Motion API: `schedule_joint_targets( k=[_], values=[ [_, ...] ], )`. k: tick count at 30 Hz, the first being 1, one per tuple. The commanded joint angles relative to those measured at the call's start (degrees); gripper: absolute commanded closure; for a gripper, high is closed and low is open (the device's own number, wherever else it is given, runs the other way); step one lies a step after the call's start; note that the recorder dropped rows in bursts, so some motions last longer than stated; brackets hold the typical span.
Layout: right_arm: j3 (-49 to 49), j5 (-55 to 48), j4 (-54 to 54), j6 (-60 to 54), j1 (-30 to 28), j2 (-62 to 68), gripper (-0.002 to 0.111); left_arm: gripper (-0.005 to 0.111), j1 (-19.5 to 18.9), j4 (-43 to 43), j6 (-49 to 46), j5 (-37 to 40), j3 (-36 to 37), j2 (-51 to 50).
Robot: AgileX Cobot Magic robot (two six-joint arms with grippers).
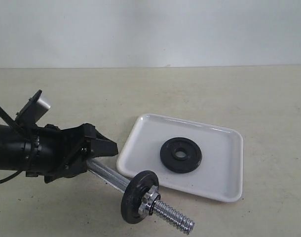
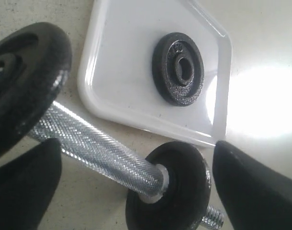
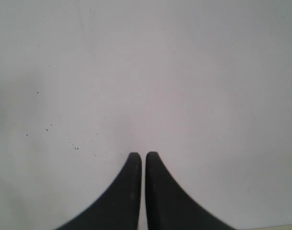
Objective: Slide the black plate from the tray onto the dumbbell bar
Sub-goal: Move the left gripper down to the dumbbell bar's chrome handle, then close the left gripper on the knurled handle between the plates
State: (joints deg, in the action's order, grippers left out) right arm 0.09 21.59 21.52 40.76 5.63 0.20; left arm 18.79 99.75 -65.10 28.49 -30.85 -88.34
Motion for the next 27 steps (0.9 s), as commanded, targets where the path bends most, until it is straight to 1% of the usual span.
schedule_joint_targets(
  k=[1, 12, 27],
  values=[
    [-0.1, 0.0, 0.2, -0.2, -0.4, -0.2, 0.107, 0.028, 0.4, 0.2, 0.6, -0.2, 0.3, -1.4],
    [-0.1, 0.0, 0.2, -0.2, -0.4, -0.2, 0.107, 0.028, 0.4, 0.2, -0.5, -1.5, 1.3, -6.8],
    [-0.1, 0.0, 0.2, -0.2, -0.4, -0.2, 0.107, 0.028, 0.4, 0.2, -0.7, -0.9, -4.3, -13.2]
  ],
)
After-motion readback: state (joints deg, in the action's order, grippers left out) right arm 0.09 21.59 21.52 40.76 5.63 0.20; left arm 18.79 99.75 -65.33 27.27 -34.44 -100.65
